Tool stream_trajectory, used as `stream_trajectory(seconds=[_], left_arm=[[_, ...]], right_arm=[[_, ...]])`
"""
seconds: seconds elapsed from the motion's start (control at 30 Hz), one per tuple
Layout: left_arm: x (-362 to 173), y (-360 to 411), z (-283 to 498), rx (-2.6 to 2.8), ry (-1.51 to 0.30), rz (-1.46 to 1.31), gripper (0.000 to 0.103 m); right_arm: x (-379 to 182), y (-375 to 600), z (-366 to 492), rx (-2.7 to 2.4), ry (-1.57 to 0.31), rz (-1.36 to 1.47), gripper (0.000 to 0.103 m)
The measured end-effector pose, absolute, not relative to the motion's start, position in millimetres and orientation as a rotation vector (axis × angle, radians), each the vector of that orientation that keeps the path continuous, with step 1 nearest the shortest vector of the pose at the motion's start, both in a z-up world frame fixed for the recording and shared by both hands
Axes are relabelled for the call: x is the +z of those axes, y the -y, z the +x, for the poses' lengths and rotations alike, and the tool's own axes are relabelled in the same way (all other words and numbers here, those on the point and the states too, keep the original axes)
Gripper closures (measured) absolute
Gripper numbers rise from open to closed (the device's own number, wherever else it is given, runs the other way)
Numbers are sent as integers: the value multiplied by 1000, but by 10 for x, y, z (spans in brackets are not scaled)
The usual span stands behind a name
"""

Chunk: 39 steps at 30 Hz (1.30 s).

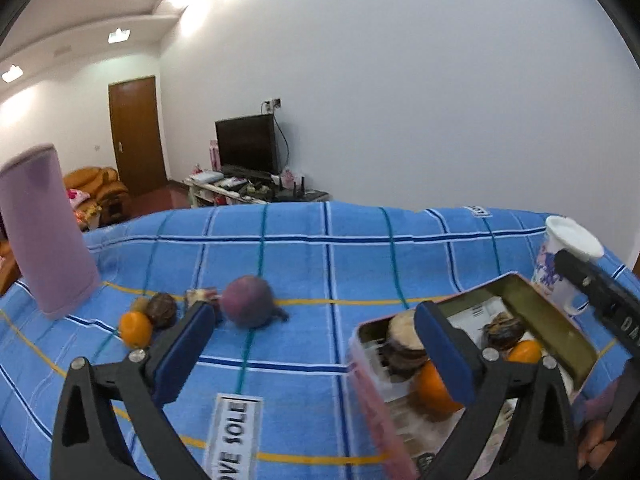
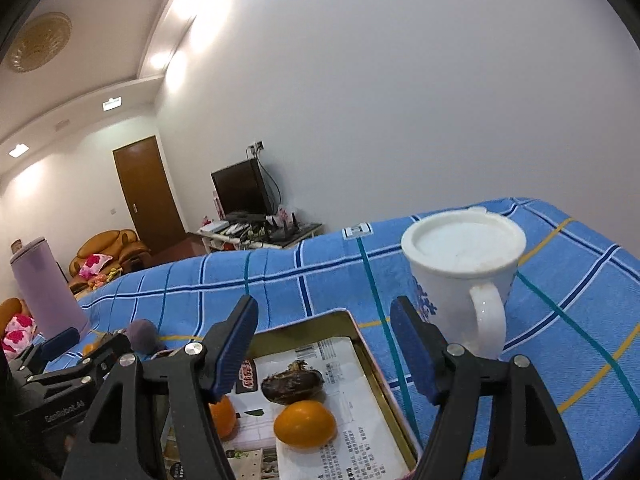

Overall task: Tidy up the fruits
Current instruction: 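Withdraw both tools from the tray toward the remaining fruits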

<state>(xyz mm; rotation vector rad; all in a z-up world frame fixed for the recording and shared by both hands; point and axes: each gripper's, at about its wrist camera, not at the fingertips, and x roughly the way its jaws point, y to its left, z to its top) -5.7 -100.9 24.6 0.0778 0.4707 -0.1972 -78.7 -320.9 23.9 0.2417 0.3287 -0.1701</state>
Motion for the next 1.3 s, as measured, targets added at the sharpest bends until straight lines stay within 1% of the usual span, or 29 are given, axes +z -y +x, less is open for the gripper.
stream_trajectory(seconds=[0.2,0.4,0.47,0.5,0.53,0.77,1.0,1.17,1.3], left_arm=[[182,837,-122,-152,-443,87,1],[166,715,-168,-126,-418,73,1],[169,705,-206,-128,-407,79,1],[171,707,-230,-133,-403,84,0],[172,713,-251,-142,-400,91,0],[148,697,-258,-162,-438,114,0],[46,599,-99,-188,-530,182,0],[61,428,-27,-162,-476,241,0],[80,209,113,-117,-463,215,0]], right_arm=[[271,3056,-916,-179,-272,245,33],[345,2864,-1070,-288,-182,137,33],[360,2807,-1126,-317,-159,116,31],[354,2788,-1138,-327,-164,116,28],[356,2789,-1163,-329,-171,120,27],[336,2741,-1180,-330,-209,137,27],[298,2611,-1075,-325,-264,169,27],[271,2429,-997,-312,-277,188,27],[254,2212,-888,-291,-292,185,27]])
